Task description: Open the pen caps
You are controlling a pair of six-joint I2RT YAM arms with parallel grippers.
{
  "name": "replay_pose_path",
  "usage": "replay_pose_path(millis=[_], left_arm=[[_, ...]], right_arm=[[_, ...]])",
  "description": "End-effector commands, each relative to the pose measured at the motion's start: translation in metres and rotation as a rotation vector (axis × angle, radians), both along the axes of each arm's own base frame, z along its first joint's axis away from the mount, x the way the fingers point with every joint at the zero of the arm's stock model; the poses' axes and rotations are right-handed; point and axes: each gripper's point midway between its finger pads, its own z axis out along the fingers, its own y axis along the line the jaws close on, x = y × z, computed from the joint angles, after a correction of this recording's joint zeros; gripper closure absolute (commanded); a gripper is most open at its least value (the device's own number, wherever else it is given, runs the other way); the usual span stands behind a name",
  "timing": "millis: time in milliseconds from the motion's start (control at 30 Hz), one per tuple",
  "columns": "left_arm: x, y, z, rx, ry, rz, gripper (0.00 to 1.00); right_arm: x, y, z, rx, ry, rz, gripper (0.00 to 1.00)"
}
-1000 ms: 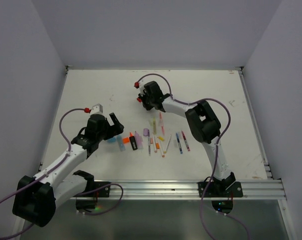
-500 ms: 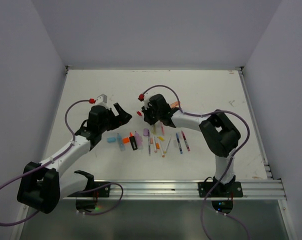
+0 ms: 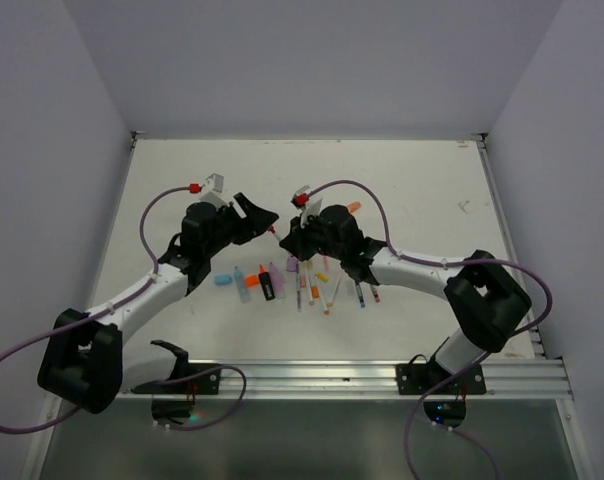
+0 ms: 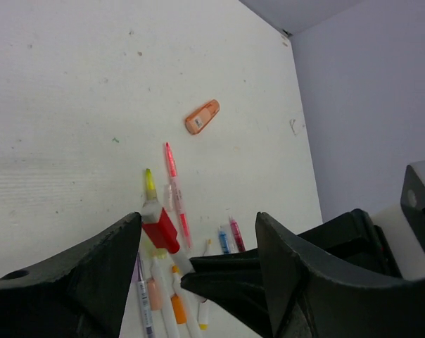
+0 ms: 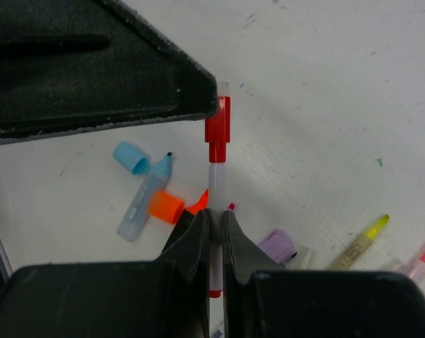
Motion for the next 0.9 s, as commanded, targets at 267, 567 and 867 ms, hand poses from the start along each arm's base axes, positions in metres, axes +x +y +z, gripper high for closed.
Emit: replay_pose_path(millis=[267, 567, 867], left_arm=[[0.016, -0.01, 0.009, 0.0, 0.047, 0.074, 0.4], [0.015, -0.016, 0.006, 0.006, 0.054, 0.061, 0.46], [0.013, -0.02, 0.005, 0.014, 0.049, 0.049, 0.86]], right_arm=[[-0.013, 0.013, 0.039, 0.111, -0.072, 0.03, 1.0], [-0.015, 0.014, 0.04, 0.12, -0.075, 0.032, 1.0], [-0.016, 0.017, 0.038, 0.123, -0.068, 0.038, 1.0]])
